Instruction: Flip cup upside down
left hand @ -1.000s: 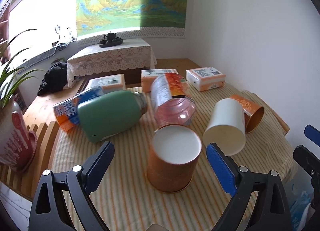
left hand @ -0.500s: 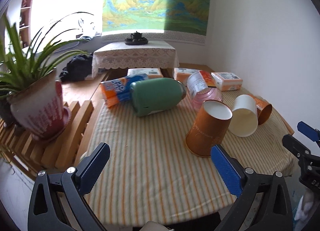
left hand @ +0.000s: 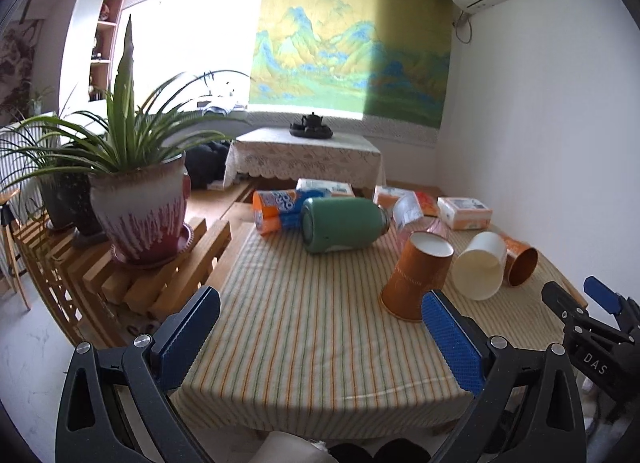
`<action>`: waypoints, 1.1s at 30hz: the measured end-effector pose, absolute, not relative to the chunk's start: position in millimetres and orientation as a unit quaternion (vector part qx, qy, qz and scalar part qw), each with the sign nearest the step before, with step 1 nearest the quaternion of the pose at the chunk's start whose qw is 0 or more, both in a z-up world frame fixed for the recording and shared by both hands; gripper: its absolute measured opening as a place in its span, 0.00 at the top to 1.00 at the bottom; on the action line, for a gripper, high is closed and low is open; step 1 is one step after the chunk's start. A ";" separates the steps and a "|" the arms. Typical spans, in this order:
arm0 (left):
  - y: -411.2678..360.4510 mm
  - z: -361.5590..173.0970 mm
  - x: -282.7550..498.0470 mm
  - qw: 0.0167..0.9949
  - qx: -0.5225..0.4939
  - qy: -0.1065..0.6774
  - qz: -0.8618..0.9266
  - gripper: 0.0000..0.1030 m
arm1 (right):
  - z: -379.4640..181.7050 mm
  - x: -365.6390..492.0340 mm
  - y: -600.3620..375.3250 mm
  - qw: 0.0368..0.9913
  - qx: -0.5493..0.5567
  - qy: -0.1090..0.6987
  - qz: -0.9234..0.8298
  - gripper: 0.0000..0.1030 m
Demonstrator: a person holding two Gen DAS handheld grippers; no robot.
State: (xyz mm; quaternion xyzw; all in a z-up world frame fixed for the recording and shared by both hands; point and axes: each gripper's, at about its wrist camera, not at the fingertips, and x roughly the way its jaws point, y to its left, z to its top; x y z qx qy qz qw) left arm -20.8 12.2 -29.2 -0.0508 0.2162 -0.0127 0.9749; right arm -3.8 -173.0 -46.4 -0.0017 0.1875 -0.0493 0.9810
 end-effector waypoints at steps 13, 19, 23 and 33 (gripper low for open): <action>-1.1 -19.8 -25.2 0.983 -0.044 0.178 -0.002 0.01 | -31.7 -20.3 -180.2 0.991 0.009 0.111 -0.081 0.11; -4.5 -18.3 -22.9 0.984 -0.041 0.175 -0.004 0.01 | -26.8 -27.0 -179.8 0.992 0.003 0.086 -0.087 0.05; -6.6 -18.2 -21.9 0.984 -0.037 0.175 -0.003 0.01 | -26.1 -27.1 -181.0 0.992 0.004 0.087 -0.087 0.05; -8.5 -18.5 -21.2 0.985 -0.033 0.171 0.000 0.01 | -26.2 -28.2 -188.3 0.992 0.014 0.093 -0.090 0.05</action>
